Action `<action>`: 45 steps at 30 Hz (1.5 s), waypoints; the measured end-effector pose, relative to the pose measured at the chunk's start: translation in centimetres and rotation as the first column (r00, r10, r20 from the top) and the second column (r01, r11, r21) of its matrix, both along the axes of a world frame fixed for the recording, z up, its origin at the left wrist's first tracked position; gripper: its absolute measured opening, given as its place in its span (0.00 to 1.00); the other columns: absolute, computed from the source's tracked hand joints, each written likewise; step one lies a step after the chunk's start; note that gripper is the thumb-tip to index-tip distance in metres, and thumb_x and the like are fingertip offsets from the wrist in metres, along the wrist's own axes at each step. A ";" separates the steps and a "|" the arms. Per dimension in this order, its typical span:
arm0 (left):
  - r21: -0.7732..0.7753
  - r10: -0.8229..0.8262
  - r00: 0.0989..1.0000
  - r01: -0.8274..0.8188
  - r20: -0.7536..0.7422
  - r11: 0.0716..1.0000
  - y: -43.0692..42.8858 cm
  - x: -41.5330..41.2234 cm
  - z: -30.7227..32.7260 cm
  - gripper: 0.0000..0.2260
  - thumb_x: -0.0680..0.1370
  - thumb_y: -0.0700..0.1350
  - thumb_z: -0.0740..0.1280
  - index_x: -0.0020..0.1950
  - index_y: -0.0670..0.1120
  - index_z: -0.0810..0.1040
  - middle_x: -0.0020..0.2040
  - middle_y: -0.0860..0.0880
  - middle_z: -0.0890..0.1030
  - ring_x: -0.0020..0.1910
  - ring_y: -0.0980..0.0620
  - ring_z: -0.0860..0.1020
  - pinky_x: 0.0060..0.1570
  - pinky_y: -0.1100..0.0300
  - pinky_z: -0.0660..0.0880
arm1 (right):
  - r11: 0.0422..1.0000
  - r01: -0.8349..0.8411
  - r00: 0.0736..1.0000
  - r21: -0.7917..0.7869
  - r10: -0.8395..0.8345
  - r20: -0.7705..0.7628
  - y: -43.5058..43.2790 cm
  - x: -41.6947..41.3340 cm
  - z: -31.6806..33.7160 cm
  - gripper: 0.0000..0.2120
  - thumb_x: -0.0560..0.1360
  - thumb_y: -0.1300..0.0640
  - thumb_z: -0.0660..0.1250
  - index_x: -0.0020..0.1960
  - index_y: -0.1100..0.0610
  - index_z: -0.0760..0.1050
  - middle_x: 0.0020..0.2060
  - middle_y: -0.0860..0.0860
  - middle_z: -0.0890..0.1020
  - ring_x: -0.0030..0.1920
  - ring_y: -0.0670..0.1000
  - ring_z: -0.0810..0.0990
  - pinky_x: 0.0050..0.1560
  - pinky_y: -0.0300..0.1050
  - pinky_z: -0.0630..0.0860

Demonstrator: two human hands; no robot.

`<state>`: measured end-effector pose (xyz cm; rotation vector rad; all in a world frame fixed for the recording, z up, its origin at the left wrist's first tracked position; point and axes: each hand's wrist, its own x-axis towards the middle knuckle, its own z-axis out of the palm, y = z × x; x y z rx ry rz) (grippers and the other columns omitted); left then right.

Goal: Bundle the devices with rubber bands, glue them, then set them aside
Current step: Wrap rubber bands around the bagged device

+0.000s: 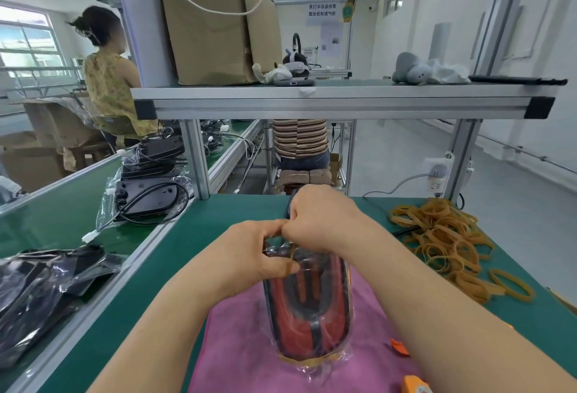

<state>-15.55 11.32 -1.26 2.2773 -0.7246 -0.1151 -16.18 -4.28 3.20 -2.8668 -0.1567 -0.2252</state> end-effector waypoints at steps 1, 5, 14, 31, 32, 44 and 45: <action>0.006 -0.001 1.000 0.001 -0.009 1.000 0.0 -0.1 0.0 0.18 0.71 0.50 0.75 0.55 0.69 0.78 0.42 0.65 0.82 0.38 0.67 0.78 0.38 0.73 0.71 | 1.000 0.001 1.000 -0.012 -0.001 0.010 -0.2 0.0 0.2 0.04 0.68 0.54 0.67 0.37 0.54 0.76 0.33 0.49 0.77 0.37 0.53 0.77 0.35 0.42 0.73; 0.049 0.014 1.000 -0.013 -0.002 0.999 -0.4 -0.4 0.3 0.28 0.72 0.50 0.74 0.67 0.72 0.70 0.54 0.67 0.82 0.50 0.63 0.81 0.56 0.60 0.78 | 0.999 -0.014 0.999 0.050 0.012 0.034 -1.4 -0.7 0.7 0.09 0.68 0.63 0.64 0.44 0.51 0.75 0.43 0.49 0.80 0.47 0.54 0.79 0.48 0.51 0.79; 0.145 0.021 0.999 -0.026 0.039 0.989 -1.8 -0.8 0.7 0.25 0.76 0.53 0.71 0.66 0.75 0.66 0.53 0.62 0.81 0.48 0.60 0.80 0.55 0.57 0.79 | 0.981 0.054 0.998 0.185 -0.057 0.009 -6.4 -2.7 1.2 0.16 0.66 0.69 0.58 0.30 0.50 0.72 0.31 0.43 0.75 0.36 0.45 0.73 0.40 0.47 0.76; 0.235 -0.027 0.987 -0.011 0.158 0.972 -2.5 -1.0 0.8 0.24 0.77 0.54 0.70 0.71 0.65 0.70 0.61 0.65 0.78 0.52 0.66 0.78 0.53 0.68 0.73 | 0.831 0.264 0.925 0.490 -0.074 -0.372 -9.9 0.0 -4.6 0.11 0.75 0.68 0.63 0.41 0.55 0.78 0.32 0.50 0.79 0.28 0.45 0.76 0.27 0.34 0.73; 0.233 -0.032 0.987 -0.005 0.157 0.973 -2.5 -1.0 0.7 0.24 0.76 0.53 0.70 0.71 0.65 0.70 0.60 0.66 0.79 0.50 0.67 0.78 0.51 0.69 0.73 | 0.823 0.265 0.917 0.503 -0.054 -0.395 -9.9 0.1 -4.7 0.11 0.76 0.68 0.62 0.42 0.54 0.76 0.32 0.48 0.78 0.26 0.43 0.75 0.25 0.33 0.71; 0.134 0.011 0.998 -0.020 0.069 0.991 -1.3 0.0 -0.6 0.25 0.75 0.54 0.70 0.63 0.78 0.63 0.62 0.61 0.79 0.60 0.56 0.78 0.62 0.60 0.74 | 0.749 0.173 0.859 0.639 0.202 -0.469 -10.7 -1.6 -5.3 0.16 0.70 0.71 0.60 0.43 0.58 0.85 0.40 0.52 0.83 0.42 0.49 0.78 0.47 0.51 0.71; 0.124 0.016 0.998 -0.024 0.066 0.992 -1.1 0.0 -0.7 0.25 0.75 0.54 0.70 0.63 0.78 0.64 0.62 0.61 0.80 0.60 0.56 0.79 0.62 0.60 0.74 | 0.750 0.159 0.858 0.642 0.217 -0.466 -10.7 -1.6 -5.4 0.17 0.70 0.72 0.60 0.45 0.58 0.85 0.41 0.51 0.82 0.43 0.49 0.75 0.48 0.50 0.70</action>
